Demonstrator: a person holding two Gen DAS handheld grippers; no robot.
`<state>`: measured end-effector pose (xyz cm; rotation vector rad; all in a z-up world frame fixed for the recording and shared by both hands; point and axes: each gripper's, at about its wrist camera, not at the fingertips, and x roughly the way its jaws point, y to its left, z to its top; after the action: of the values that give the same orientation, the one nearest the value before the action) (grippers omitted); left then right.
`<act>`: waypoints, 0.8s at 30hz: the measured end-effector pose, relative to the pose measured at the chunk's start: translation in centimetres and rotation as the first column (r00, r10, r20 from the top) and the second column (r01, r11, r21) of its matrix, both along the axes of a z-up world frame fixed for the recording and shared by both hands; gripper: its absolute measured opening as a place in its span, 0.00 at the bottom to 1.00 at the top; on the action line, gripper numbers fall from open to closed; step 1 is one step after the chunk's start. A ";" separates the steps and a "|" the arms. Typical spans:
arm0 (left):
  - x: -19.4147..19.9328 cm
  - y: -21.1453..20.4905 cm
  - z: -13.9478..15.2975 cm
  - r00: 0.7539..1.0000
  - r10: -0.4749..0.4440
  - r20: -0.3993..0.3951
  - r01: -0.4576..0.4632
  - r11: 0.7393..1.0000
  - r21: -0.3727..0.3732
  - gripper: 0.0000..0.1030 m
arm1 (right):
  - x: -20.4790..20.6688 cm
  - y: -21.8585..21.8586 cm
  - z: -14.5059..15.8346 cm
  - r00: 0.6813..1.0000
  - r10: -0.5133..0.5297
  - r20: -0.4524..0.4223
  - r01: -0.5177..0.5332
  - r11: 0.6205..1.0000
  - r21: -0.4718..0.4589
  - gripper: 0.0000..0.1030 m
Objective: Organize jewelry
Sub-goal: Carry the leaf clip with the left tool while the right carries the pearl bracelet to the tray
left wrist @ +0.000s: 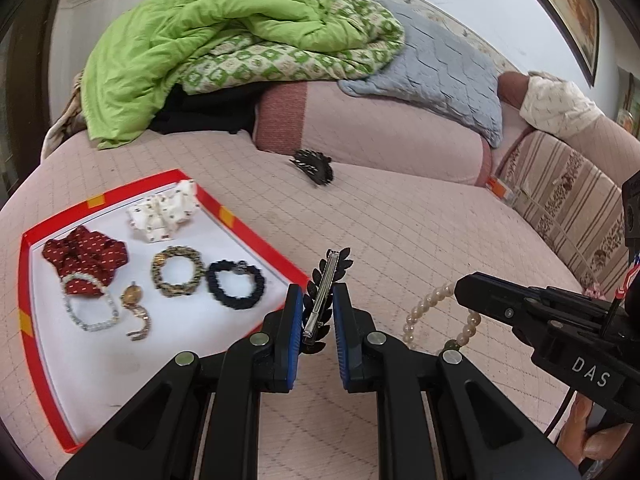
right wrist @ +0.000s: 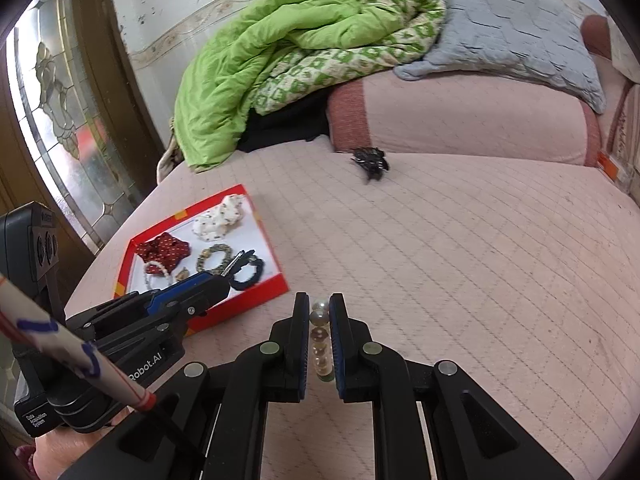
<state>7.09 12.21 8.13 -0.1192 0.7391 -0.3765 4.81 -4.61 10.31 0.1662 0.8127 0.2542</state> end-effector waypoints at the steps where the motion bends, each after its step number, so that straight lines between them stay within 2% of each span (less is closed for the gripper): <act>1: 0.0 0.5 0.1 1.000 0.009 0.001 -0.009 1.000 -0.003 0.14 | 0.1 0.3 0.0 1.000 0.004 0.000 -0.004 1.000 0.001 0.11; 13: 0.1 6.2 0.0 0.993 0.117 -0.021 -0.118 0.993 -0.030 0.14 | 1.4 5.5 1.1 0.997 0.075 0.011 -0.075 0.997 0.005 0.11; 24: 0.3 13.6 -1.0 0.960 0.270 -0.069 -0.274 0.960 -0.052 0.14 | 3.0 11.3 2.0 0.988 0.151 0.011 -0.151 0.987 0.049 0.11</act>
<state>7.42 25.79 7.10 -0.2888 0.7604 -0.1328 7.82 6.70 12.35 0.1501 0.8134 0.4178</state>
